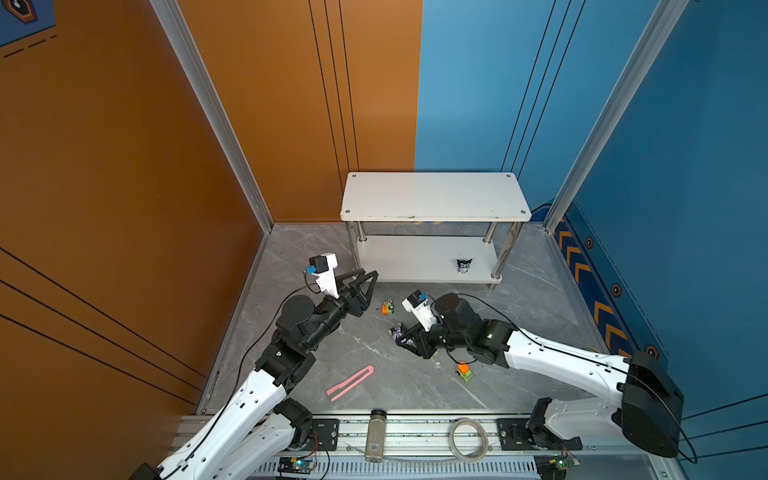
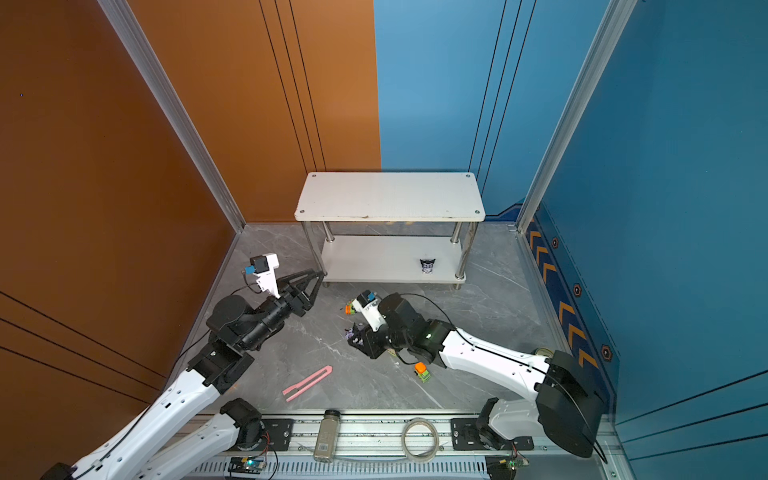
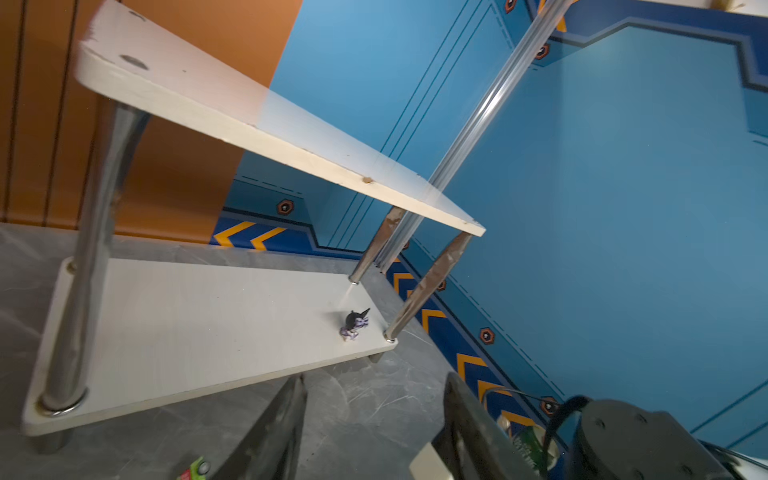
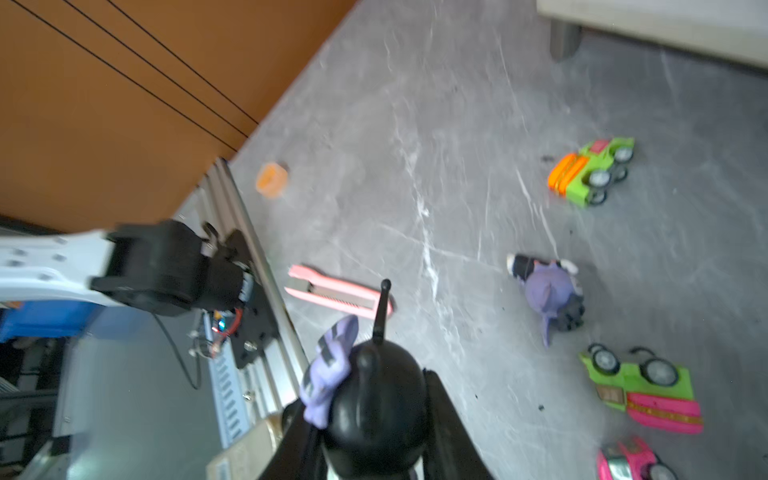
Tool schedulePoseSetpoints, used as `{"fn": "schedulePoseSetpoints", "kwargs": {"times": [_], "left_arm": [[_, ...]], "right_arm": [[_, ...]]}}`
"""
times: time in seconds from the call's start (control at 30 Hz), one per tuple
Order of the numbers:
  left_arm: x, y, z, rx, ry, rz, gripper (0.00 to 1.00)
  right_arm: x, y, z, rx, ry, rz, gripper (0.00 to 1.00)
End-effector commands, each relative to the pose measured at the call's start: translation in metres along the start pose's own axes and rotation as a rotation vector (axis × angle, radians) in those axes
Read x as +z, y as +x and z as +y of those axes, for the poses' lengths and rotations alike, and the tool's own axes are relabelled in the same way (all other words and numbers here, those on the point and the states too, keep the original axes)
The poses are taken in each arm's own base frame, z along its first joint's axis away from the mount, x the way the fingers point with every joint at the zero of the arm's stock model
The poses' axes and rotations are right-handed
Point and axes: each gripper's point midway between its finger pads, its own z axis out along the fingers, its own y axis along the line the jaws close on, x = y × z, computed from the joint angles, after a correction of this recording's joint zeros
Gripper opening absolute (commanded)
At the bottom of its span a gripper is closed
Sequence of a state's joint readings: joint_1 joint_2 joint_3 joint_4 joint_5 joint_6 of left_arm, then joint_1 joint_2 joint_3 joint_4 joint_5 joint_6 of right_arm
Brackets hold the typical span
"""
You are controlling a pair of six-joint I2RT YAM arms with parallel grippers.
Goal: Place and organize the plastic toys onto the shelf
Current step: 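Lower the held figure toward the floor with the right gripper while the left gripper withdraws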
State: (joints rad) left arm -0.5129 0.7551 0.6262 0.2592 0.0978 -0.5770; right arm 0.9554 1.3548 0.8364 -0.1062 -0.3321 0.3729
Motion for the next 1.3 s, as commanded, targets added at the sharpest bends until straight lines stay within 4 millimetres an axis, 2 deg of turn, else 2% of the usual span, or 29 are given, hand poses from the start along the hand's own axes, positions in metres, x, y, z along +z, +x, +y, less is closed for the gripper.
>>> {"fn": "schedulePoseSetpoints", "kwargs": {"times": [0.0,0.17,0.33,0.37,0.57,0.6,0.67,0.73,0.93,1.0,1.07,1.1,1.27], "left_arm": [[-0.003,0.010,0.029,0.037,-0.130,0.025,0.54],[-0.001,0.015,0.037,0.025,-0.154,0.039,0.54],[0.000,0.020,0.045,0.024,-0.176,0.050,0.56],[-0.001,0.021,0.048,0.023,-0.186,0.055,0.56],[0.000,0.033,0.067,0.004,-0.246,0.094,0.58],[0.001,0.035,0.069,-0.002,-0.249,0.100,0.58],[0.001,0.037,0.074,-0.009,-0.259,0.106,0.58],[0.000,0.041,0.079,-0.016,-0.281,0.118,0.58],[-0.002,0.055,0.093,-0.037,-0.328,0.164,0.58],[-0.002,0.056,0.094,-0.044,-0.328,0.164,0.59],[-0.002,0.056,0.095,-0.049,-0.327,0.164,0.60],[-0.002,0.056,0.094,-0.049,-0.326,0.163,0.61],[0.000,0.057,0.095,-0.059,-0.323,0.172,0.63]], "right_arm": [[0.017,0.043,-0.023,-0.095,0.137,0.164,0.00],[0.040,0.066,-0.034,-0.184,0.215,0.281,0.00],[0.053,0.083,-0.046,-0.231,0.272,0.364,0.00],[0.055,0.085,-0.048,-0.239,0.279,0.373,0.02],[0.059,0.087,-0.058,-0.247,0.320,0.376,0.16],[0.059,0.086,-0.059,-0.246,0.327,0.373,0.16],[0.060,0.084,-0.064,-0.242,0.345,0.360,0.07],[0.059,0.080,-0.065,-0.232,0.352,0.338,0.03],[0.055,0.070,-0.070,-0.181,0.339,0.289,0.03],[0.058,0.071,-0.072,-0.179,0.344,0.296,0.12],[0.060,0.073,-0.072,-0.175,0.343,0.305,0.29],[0.062,0.075,-0.073,-0.173,0.342,0.311,0.34],[0.061,0.077,-0.074,-0.159,0.341,0.304,0.47]]}}
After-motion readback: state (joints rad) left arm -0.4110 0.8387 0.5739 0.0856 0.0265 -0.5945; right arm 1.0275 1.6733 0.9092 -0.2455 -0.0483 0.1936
